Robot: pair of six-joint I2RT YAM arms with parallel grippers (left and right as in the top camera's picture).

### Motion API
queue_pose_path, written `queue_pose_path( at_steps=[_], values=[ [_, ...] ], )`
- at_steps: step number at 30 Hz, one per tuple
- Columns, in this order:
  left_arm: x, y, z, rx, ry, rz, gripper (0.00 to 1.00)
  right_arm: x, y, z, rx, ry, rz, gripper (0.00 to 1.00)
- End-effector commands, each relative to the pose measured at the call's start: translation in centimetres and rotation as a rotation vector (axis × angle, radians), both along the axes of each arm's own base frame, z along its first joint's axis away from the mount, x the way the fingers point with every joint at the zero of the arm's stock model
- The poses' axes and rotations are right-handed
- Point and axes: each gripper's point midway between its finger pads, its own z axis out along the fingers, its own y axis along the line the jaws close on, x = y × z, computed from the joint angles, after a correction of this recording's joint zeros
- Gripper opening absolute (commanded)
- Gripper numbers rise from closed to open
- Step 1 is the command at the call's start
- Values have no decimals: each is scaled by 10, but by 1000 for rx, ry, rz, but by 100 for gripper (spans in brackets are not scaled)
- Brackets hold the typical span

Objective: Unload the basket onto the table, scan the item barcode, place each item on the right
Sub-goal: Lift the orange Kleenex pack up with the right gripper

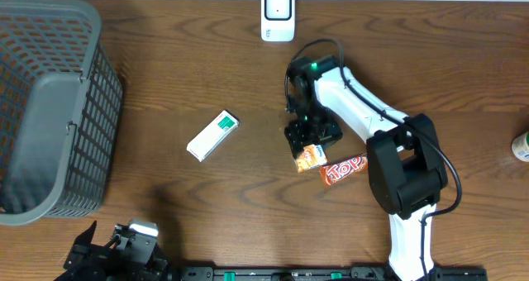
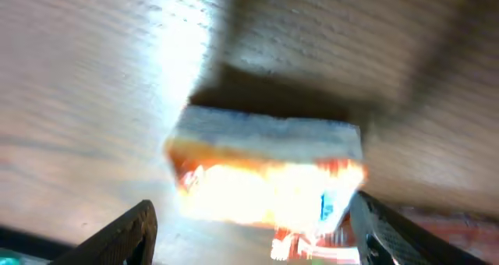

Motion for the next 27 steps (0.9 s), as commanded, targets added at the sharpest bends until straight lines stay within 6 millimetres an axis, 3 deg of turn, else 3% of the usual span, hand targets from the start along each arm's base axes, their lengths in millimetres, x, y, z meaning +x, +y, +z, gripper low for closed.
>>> queue_pose_path(
  at_steps=[1,3,6,10,15,20,27],
  values=[
    [0,0,1,5,-4,-1,98,4,13,16,34,15,-54,75],
    [0,0,1,5,-4,-1,98,3,19,22,61,27,-61,81],
    [0,0,1,5,-4,-1,98,8,13,18,24,-6,-48,99],
    [0,0,1,5,-4,-1,98,15,0,5,-60,-59,-76,99],
    [0,0,1,5,-4,-1,98,10,-2,-7,-81,-62,-60,99],
    [0,0,1,5,-4,-1,98,-4,-4,-20,-104,-35,-38,99],
    [0,0,1,5,-4,-1,98,-20,8,-38,-109,-38,2,99]
  ],
)
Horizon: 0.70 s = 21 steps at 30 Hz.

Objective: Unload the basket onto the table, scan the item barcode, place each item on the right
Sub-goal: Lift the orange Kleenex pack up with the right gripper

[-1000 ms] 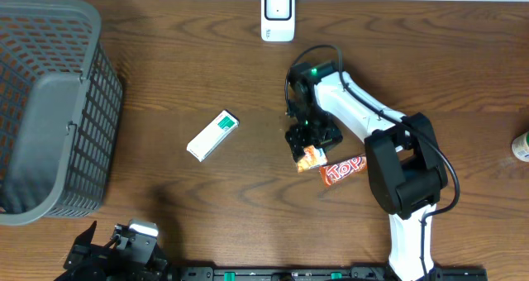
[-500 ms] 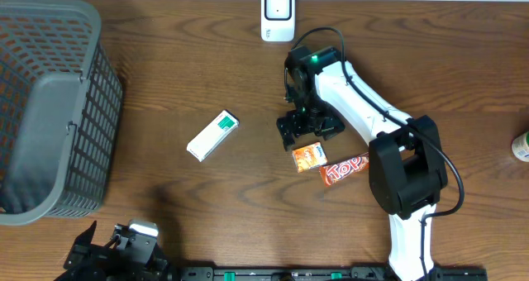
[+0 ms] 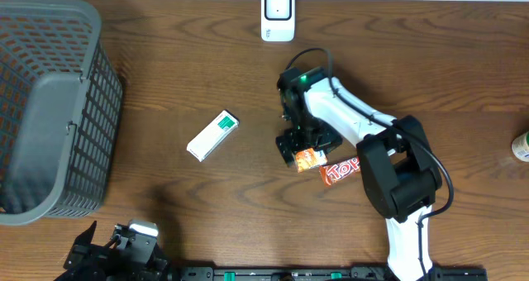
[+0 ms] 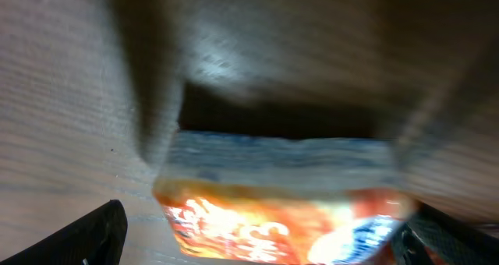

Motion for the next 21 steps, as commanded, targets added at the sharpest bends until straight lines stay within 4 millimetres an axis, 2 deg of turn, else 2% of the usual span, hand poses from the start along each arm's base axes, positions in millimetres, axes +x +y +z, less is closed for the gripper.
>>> queue_pose_path(
  at_steps=[1,6,9,13,16,21],
  values=[
    [0,0,1,5,-4,-1,98,-11,4,-16,-25,3,6,99],
    [0,0,1,5,-4,-1,98,-14,-3,-35,-70,-36,-17,99],
    [0,0,1,5,-4,-1,98,-17,-6,-39,-81,-32,-34,98],
    [0,0,1,5,-4,-1,98,-16,-6,-40,-79,-36,-35,86],
    [0,0,1,5,-4,-1,98,-14,-7,-41,-84,-46,-34,64],
    [0,0,1,5,-4,-1,98,-14,-7,-41,-84,-47,-33,59]
  ],
)
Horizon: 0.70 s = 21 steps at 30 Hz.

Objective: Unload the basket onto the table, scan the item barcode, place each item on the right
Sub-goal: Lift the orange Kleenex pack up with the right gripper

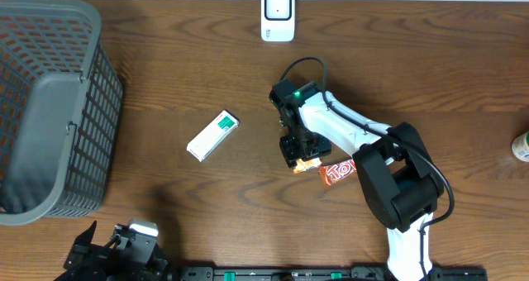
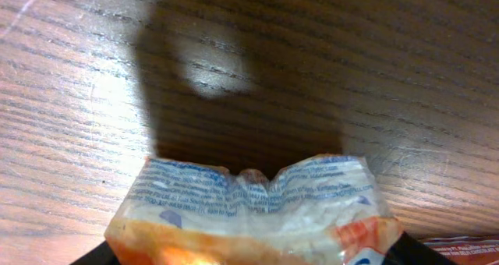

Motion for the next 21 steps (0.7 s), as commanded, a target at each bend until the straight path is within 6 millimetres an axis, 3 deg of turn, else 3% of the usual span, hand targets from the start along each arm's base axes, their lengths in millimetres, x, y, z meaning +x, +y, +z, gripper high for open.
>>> queue_pose_path(
  at_steps=[1,10,21],
  values=[
    [0,0,1,5,-3,-1,98,-12,-11,-26,-45,57,-10,59],
    [0,0,1,5,-3,-1,98,-11,-12,-5,-63,92,-16,63],
    [0,0,1,5,-3,-1,98,-22,13,52,36,224,-57,64]
  ],
)
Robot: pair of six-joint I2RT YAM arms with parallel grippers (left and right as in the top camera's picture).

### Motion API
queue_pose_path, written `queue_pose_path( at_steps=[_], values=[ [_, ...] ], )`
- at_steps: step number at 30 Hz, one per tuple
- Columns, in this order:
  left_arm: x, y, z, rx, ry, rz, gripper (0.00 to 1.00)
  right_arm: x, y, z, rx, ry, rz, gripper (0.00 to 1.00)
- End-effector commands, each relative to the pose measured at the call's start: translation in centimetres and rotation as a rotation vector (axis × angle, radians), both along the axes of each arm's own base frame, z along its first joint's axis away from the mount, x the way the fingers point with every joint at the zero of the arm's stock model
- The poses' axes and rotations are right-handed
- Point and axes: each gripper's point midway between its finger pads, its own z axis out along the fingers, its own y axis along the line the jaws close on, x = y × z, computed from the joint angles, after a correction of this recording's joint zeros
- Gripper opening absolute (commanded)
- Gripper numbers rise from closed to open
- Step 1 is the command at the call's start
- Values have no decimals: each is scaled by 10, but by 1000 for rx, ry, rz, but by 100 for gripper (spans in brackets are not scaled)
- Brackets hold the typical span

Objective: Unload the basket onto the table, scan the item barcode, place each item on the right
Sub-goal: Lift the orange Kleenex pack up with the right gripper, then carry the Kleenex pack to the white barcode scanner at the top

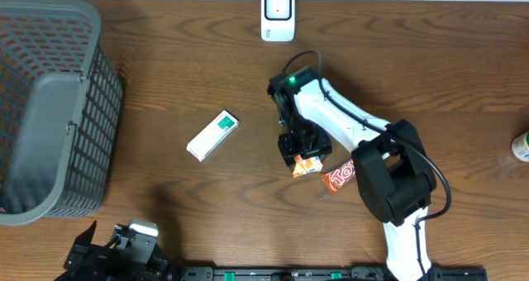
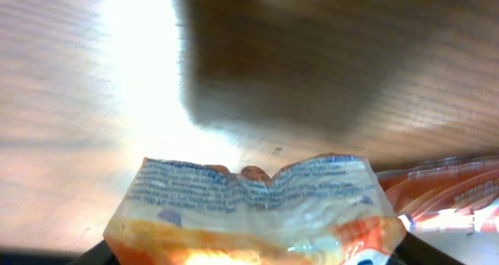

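Observation:
An orange snack packet [image 2: 257,210] with a clear printed top edge fills the right wrist view, crumpled between the two dark jaws at the bottom corners. My right gripper [image 2: 245,259] is shut on it. From overhead, the right gripper [image 1: 301,149] stands mid-table with the packet [image 1: 307,166] showing just below it. The white scanner [image 1: 278,14] stands at the far edge of the table, well away from the packet. My left arm [image 1: 116,246] lies folded at the near edge, its fingers unclear.
A red candy bar [image 1: 340,178] lies just right of the packet, also the red bar [image 2: 444,195]. A white-and-green box [image 1: 212,135] lies left of centre. A grey basket [image 1: 50,107] fills the left side. A bottle [image 1: 521,146] stands at the right edge.
The right gripper still holds the crumpled packet and has shifted slightly. The red bar now shows at the right of the wrist view, and it has turned a little on the table.
The right gripper stood open over the orange packet lying flat beside the red bar. Then it was lower, its jaws on either side of the packet. Then the packet was crumpled between the jaws, and it is still held that way now.

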Motion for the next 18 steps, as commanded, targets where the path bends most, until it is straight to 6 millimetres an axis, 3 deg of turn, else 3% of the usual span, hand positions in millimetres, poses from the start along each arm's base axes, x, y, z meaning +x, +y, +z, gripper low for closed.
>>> queue_pose_path(
  at_steps=[1,6,12,15,18],
  values=[
    [0,0,1,5,-4,-1,98,-3,12,17,64,60,-48,63],
    [0,0,1,5,-4,-1,98,-14,15,35,89,130,-63,61],
    [0,0,1,5,-4,-1,98,-16,21,38,126,152,-84,62],
    [0,0,1,5,-4,-1,98,-6,27,33,157,107,-80,63],
    [0,0,1,5,-4,-1,98,22,41,25,228,-3,-86,63]
  ],
)
